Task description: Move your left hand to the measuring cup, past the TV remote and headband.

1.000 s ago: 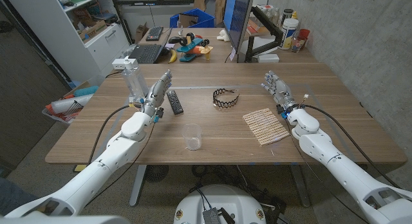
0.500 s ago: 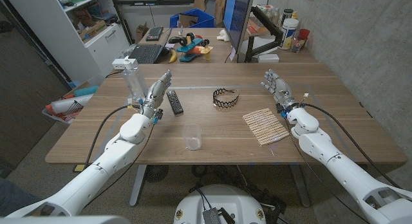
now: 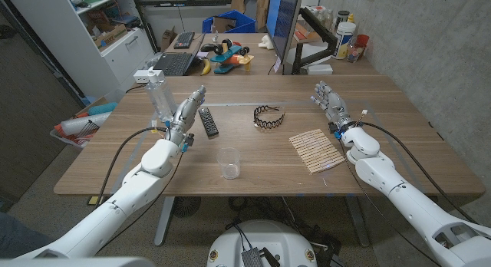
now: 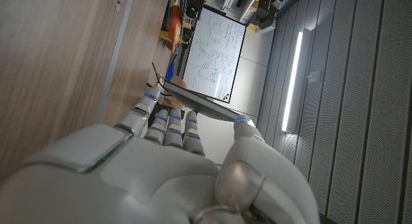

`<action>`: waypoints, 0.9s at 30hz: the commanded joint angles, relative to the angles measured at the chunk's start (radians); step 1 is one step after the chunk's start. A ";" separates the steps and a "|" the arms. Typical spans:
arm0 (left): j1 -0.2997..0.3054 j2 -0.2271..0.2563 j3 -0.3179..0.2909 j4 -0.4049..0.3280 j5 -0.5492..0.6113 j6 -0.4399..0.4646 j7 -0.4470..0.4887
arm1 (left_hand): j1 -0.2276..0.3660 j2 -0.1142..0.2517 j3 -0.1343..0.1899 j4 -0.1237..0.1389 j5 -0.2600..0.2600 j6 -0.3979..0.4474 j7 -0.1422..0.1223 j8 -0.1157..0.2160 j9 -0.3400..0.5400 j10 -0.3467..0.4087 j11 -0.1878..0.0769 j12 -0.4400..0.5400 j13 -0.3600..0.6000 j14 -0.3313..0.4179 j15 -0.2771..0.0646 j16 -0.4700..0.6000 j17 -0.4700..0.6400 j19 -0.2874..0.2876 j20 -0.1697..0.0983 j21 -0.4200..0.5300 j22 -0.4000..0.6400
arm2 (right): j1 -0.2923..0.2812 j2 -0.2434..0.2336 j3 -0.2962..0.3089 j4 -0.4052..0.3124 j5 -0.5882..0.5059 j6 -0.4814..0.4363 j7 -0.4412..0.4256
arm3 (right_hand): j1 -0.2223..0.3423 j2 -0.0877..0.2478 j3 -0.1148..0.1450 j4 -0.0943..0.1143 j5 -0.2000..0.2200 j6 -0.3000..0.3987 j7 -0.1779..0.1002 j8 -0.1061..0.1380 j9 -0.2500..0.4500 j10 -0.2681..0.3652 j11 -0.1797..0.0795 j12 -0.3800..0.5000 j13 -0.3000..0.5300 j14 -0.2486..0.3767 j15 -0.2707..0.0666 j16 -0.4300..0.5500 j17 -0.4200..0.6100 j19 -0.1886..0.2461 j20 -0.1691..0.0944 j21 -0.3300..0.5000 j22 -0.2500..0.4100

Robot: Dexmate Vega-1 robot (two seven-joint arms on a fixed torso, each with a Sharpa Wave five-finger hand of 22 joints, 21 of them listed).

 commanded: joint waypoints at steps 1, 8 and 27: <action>0.042 0.029 -0.002 -0.050 0.055 0.017 0.031 | 0.004 0.010 0.006 -0.007 -0.005 0.011 0.000 0.004 0.005 0.007 0.000 0.006 0.000 0.008 0.000 0.010 0.003 -0.002 0.005 -0.004 0.006 | 0.004 0.006 -0.004 0.006 -0.002 0.001 0.000 | 0.003 0.007 0.002 -0.003 0.003 0.009 -0.002 0.005 0.005 0.011 0.001 0.001 0.003 0.011 0.004 0.007 -0.001 0.007 -0.002 -0.003 0.006; 0.068 0.049 -0.012 -0.087 0.079 0.021 0.045 | 0.007 0.012 0.007 -0.010 -0.006 0.011 -0.002 0.003 0.005 0.007 0.001 0.006 0.000 0.009 0.000 0.010 0.003 0.001 0.007 -0.006 0.006 | 0.001 0.004 -0.009 0.003 -0.020 0.003 -0.015 | 0.004 0.007 0.002 -0.004 0.003 0.009 -0.002 0.005 0.005 0.013 0.001 0.001 0.003 0.012 0.004 0.007 -0.001 0.008 -0.002 -0.005 0.006; 0.140 0.080 -0.040 -0.155 0.144 0.018 0.086 | 0.018 0.018 0.011 -0.020 -0.008 0.022 -0.001 0.005 0.006 0.012 0.000 0.007 -0.001 0.017 0.002 0.010 0.002 0.006 -0.003 -0.015 0.006 | -0.006 -0.001 -0.009 -0.017 -0.030 -0.002 -0.032 | 0.006 0.010 0.001 -0.006 0.003 0.011 -0.007 0.004 0.005 0.019 0.000 0.001 0.002 0.014 0.000 0.006 -0.002 0.013 -0.002 -0.008 0.006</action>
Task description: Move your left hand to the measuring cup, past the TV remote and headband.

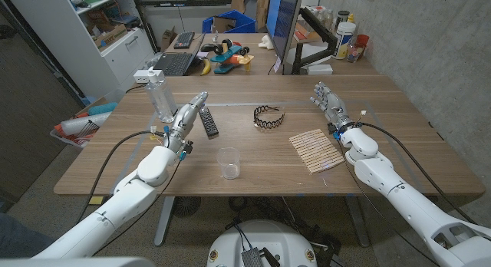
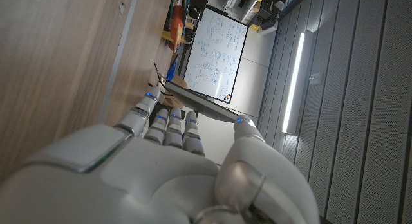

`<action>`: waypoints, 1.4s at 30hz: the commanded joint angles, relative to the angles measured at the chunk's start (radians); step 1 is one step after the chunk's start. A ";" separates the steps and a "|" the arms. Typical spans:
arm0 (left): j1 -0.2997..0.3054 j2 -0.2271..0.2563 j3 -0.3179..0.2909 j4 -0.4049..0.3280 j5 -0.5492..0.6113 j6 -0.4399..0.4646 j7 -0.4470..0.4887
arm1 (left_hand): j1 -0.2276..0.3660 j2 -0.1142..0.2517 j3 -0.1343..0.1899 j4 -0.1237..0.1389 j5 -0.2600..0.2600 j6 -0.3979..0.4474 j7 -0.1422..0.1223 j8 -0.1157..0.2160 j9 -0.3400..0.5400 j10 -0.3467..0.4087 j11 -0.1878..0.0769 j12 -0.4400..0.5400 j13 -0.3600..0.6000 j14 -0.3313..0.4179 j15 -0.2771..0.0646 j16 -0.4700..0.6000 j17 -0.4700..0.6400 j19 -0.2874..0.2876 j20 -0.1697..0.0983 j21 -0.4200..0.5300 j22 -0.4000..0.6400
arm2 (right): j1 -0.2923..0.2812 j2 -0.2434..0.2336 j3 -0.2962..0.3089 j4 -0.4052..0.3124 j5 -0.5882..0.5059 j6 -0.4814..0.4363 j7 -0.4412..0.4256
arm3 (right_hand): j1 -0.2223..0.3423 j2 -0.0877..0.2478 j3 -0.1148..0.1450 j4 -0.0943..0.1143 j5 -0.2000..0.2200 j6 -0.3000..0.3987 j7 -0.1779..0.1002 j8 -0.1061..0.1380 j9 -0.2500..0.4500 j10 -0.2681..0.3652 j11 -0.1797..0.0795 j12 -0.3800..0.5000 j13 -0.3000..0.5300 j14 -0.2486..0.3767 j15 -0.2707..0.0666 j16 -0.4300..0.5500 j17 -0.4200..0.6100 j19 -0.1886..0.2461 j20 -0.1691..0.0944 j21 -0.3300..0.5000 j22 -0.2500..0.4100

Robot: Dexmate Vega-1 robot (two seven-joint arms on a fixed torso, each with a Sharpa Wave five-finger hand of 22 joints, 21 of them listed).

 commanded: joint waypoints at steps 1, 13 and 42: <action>0.045 0.020 -0.016 -0.042 0.047 0.004 0.028 | 0.005 0.005 0.002 -0.005 -0.001 0.007 0.004 0.005 0.006 0.007 0.006 0.006 0.001 0.007 0.003 0.003 0.002 -0.001 -0.002 -0.004 0.006 | -0.003 -0.002 -0.002 -0.014 -0.008 -0.004 -0.014 | 0.006 0.010 0.002 -0.005 0.003 0.008 -0.003 0.004 0.005 0.011 0.000 0.001 0.002 0.005 -0.001 0.006 0.002 0.009 0.001 -0.002 0.001; 0.076 0.026 -0.021 -0.054 0.081 -0.011 0.038 | 0.012 0.008 0.004 -0.011 -0.003 0.016 0.001 0.007 0.006 0.013 0.005 0.008 0.001 0.014 0.001 0.004 0.002 0.003 0.002 -0.008 0.006 | -0.013 0.001 0.006 -0.018 -0.005 0.009 -0.021 | 0.008 0.009 0.001 -0.007 0.002 0.011 -0.005 0.004 0.005 0.016 0.000 0.001 0.002 0.010 -0.006 0.007 0.001 0.016 -0.001 -0.002 0.001; 0.179 0.068 -0.050 -0.161 0.163 -0.043 0.029 | 0.023 0.011 0.006 -0.023 -0.006 0.028 0.000 0.006 0.006 0.015 0.005 0.007 0.000 0.018 0.001 0.002 0.002 0.006 0.010 -0.021 0.007 | -0.023 0.004 0.008 -0.029 -0.004 0.014 -0.029 | 0.010 0.012 0.000 -0.010 0.002 0.013 -0.012 0.003 0.006 0.027 -0.004 0.002 0.002 0.018 -0.014 0.008 0.000 0.025 -0.004 -0.006 0.001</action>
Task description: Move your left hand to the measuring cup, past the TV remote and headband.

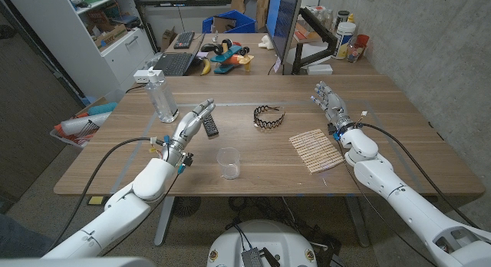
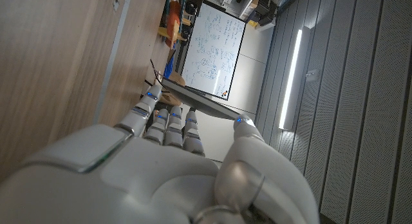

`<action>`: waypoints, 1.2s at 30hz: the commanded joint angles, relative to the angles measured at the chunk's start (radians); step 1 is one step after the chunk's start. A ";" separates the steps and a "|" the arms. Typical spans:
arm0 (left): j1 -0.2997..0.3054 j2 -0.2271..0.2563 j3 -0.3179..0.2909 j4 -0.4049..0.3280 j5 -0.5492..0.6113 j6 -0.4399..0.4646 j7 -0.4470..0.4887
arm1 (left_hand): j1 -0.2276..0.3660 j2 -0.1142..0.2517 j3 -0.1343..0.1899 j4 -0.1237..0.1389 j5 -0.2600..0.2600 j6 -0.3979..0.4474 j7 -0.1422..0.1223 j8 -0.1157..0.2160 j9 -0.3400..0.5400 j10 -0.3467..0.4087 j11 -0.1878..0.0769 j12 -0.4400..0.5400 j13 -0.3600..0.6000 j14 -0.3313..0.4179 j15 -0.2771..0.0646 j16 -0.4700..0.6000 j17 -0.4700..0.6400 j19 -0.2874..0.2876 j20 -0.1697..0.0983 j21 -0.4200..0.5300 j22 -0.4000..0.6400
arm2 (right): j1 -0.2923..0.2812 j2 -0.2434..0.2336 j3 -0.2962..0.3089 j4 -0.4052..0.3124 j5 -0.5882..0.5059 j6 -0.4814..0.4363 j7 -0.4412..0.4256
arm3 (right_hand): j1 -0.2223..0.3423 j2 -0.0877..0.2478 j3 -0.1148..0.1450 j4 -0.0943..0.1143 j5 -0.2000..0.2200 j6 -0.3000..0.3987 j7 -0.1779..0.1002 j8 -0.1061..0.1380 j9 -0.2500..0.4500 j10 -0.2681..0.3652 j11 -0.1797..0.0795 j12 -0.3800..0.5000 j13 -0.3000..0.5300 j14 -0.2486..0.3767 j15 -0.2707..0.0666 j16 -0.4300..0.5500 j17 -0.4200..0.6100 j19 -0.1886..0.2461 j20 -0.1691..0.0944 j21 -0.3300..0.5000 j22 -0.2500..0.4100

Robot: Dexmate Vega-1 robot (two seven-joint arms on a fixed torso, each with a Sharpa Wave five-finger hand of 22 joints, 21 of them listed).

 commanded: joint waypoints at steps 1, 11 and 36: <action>0.047 0.021 -0.018 -0.049 0.034 -0.004 -0.008 | 0.011 -0.001 0.002 -0.006 -0.006 0.007 0.005 0.002 0.002 0.005 0.004 0.004 0.002 0.008 0.001 0.002 0.002 0.001 0.005 -0.003 0.002 | -0.001 0.003 0.001 -0.001 0.001 0.002 -0.002 | 0.004 0.007 0.005 -0.006 0.002 0.004 -0.003 0.003 0.006 0.009 0.000 0.002 0.002 0.008 -0.003 0.008 0.000 0.011 -0.001 -0.003 0.001; 0.095 0.039 -0.045 -0.107 0.091 0.014 0.014 | 0.018 0.002 0.004 -0.011 -0.007 0.010 0.005 0.002 0.002 0.006 0.005 0.004 0.002 0.008 0.001 0.001 0.002 0.002 0.008 -0.007 0.002 | 0.012 0.002 -0.002 0.010 0.000 0.001 0.011 | 0.004 0.008 0.004 -0.005 0.002 0.005 -0.005 0.003 0.006 0.008 -0.001 0.001 0.002 0.008 -0.001 0.008 0.000 0.012 -0.001 -0.005 0.001; 0.212 0.045 -0.126 -0.208 0.185 0.012 0.031 | 0.042 0.014 0.015 -0.030 -0.008 0.022 0.000 0.003 0.002 0.013 0.006 0.005 0.002 0.018 0.002 0.002 0.001 0.010 0.011 -0.018 0.002 | 0.029 -0.005 0.006 0.035 0.011 0.003 0.034 | 0.003 0.008 0.002 -0.006 0.001 0.005 -0.007 0.002 0.006 0.012 -0.001 0.000 0.002 0.012 0.000 0.008 0.000 0.014 0.000 -0.008 0.002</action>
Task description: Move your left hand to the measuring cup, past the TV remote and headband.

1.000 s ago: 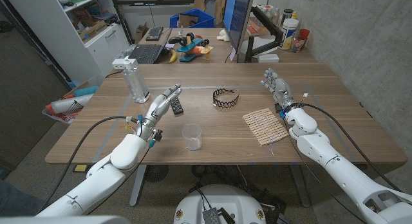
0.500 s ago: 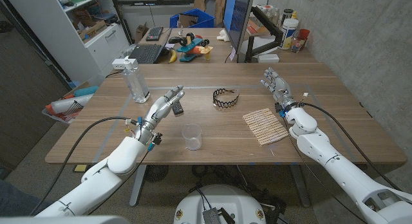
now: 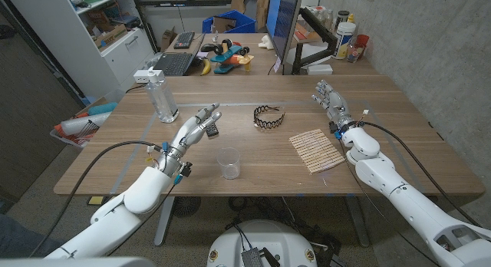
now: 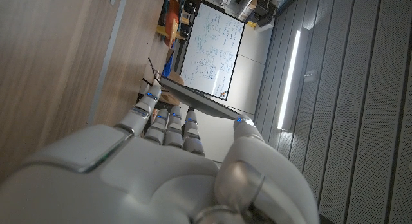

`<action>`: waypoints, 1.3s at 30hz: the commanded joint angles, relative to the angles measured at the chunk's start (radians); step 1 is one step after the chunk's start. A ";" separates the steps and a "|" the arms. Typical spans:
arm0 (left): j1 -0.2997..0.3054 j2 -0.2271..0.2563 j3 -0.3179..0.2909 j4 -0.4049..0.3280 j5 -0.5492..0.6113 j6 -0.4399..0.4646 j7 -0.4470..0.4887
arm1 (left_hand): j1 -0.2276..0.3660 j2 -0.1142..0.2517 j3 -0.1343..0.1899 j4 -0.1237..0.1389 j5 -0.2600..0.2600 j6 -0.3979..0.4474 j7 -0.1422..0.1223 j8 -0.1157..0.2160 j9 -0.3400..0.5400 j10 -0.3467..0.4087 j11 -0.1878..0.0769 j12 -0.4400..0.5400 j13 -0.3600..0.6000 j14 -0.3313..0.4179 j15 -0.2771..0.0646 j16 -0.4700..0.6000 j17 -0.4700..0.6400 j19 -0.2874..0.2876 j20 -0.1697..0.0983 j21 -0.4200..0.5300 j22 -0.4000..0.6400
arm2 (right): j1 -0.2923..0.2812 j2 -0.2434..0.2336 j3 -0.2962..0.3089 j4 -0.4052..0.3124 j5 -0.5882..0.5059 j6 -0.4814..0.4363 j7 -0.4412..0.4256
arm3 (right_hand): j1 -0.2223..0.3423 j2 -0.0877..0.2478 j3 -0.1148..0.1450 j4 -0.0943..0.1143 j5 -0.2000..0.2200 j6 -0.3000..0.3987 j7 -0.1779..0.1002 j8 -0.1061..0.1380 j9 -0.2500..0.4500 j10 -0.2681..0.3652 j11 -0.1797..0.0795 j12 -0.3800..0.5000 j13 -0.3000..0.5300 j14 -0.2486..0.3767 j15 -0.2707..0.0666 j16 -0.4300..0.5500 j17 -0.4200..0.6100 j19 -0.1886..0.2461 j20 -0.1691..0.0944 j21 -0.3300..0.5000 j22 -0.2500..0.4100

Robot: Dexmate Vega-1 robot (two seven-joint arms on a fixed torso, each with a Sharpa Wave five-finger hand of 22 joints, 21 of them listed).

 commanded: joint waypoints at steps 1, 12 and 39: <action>0.061 0.004 -0.042 -0.057 0.065 0.016 0.012 | 0.012 0.002 0.003 -0.010 0.000 0.014 0.002 0.003 0.002 0.010 0.000 0.005 0.002 0.005 0.003 0.002 0.003 0.000 0.000 -0.007 0.002 | 0.021 0.003 0.001 0.030 0.006 0.002 0.017 | 0.003 0.009 0.002 -0.006 0.001 0.005 -0.007 0.002 0.006 0.012 -0.001 -0.001 0.002 0.012 -0.001 0.008 0.000 0.007 0.001 -0.001 0.002; 0.117 0.004 -0.082 -0.127 0.241 0.087 0.067 | 0.019 0.004 0.005 -0.017 -0.001 0.022 0.000 0.005 0.003 0.015 -0.001 0.007 0.001 0.009 0.003 0.002 0.003 0.002 0.005 -0.011 0.003 | 0.028 0.010 0.003 0.046 0.007 0.017 0.024 | 0.003 0.009 0.001 -0.006 0.001 0.005 -0.008 0.001 0.006 0.013 0.000 -0.002 0.002 0.013 0.000 0.007 0.000 0.008 0.001 -0.003 0.002; 0.139 0.005 -0.087 -0.199 0.485 0.178 0.090 | 0.035 0.006 0.009 -0.034 -0.003 0.038 -0.004 0.006 0.003 0.025 -0.002 0.009 0.001 0.018 0.000 0.002 0.003 0.008 0.007 -0.021 0.003 | 0.032 0.019 0.005 0.053 0.006 0.025 0.013 | 0.003 0.009 -0.001 -0.008 0.001 0.006 -0.009 0.001 0.006 0.014 -0.001 -0.003 0.002 0.014 0.001 0.007 -0.001 0.011 0.002 -0.005 0.002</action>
